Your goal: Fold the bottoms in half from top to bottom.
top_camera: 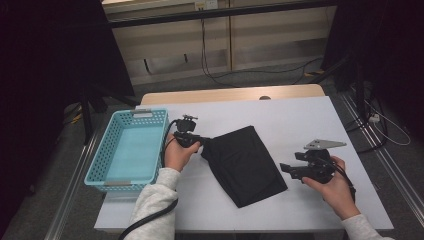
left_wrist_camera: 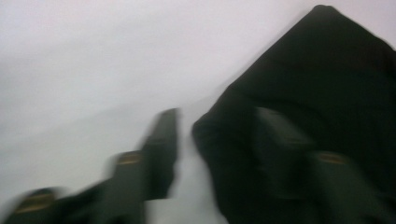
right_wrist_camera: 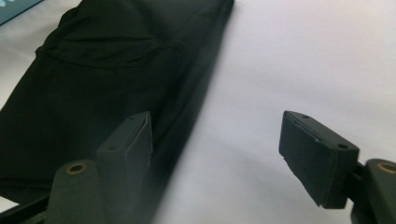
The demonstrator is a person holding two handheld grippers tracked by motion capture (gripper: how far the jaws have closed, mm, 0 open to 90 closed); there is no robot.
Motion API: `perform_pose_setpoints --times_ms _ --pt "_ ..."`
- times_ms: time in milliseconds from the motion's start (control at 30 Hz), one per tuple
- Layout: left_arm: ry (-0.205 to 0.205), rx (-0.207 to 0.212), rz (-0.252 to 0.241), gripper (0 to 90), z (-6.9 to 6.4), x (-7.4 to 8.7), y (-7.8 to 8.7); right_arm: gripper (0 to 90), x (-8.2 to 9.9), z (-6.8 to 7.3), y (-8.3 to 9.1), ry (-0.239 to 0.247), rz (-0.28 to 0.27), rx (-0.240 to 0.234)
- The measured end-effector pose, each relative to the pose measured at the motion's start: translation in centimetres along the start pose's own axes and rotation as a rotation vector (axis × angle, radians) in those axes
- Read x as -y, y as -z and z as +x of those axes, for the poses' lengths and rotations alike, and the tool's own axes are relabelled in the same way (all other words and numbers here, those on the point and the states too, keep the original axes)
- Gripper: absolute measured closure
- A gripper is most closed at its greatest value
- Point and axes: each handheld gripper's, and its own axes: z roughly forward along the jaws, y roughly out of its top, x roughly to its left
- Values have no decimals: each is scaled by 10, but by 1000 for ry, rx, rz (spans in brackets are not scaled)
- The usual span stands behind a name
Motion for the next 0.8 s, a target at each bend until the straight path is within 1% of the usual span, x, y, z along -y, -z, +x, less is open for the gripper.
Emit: perform_pose_setpoints --times_ms 33,67,100,133,167,200,233,300,333,400,467,533,633,700,733,767,800 --pt "2 12 -7 403 0 3 2 263 -1 2 -2 5 4 -3" --pt "-4 16 -11 363 -1 5 3 266 -2 5 -7 8 10 -9" --pt "-13 9 -18 328 -1 7 5 266 -3 8 -10 11 15 -16" --pt "-17 4 -22 315 -1 10 6 267 -4 11 -14 15 18 -21" --pt "-13 11 -28 294 -1 12 8 266 -5 13 -17 24 29 -20" --pt "-10 11 -33 263 -1 13 9 262 -6 15 -21 25 35 -14" --pt "-5 12 -35 251 -1 15 10 259 -6 17 -23 20 39 -10" --pt "-7 0 -38 226 -1 20 12 258 -7 18 -30 11 53 -1" --pt "-15 -10 -41 221 -2 22 13 259 -7 19 -32 11 60 0" --pt "-15 -12 -44 218 -3 26 14 259 -6 21 -35 5 68 7" --pt "-30 -14 -36 204 -5 28 13 259 -5 23 -37 -7 63 3" --pt "-31 -12 -36 195 -6 29 13 267 -3 25 -38 -10 57 2" --pt "-33 -16 -39 180 -8 30 14 274 2 30 -41 -10 100 -15" --pt "-33 -18 -38 177 -9 30 14 349 5 32 -41 27 94 12" --pt "-35 -14 -38 169 -9 30 14 361 7 32 -40 23 83 24" --pt "-33 -14 -35 169 -10 30 15 389 9 32 -39 15 71 26" --pt "-34 -18 -38 166 -10 30 15 433 11 33 -37 15 61 34"
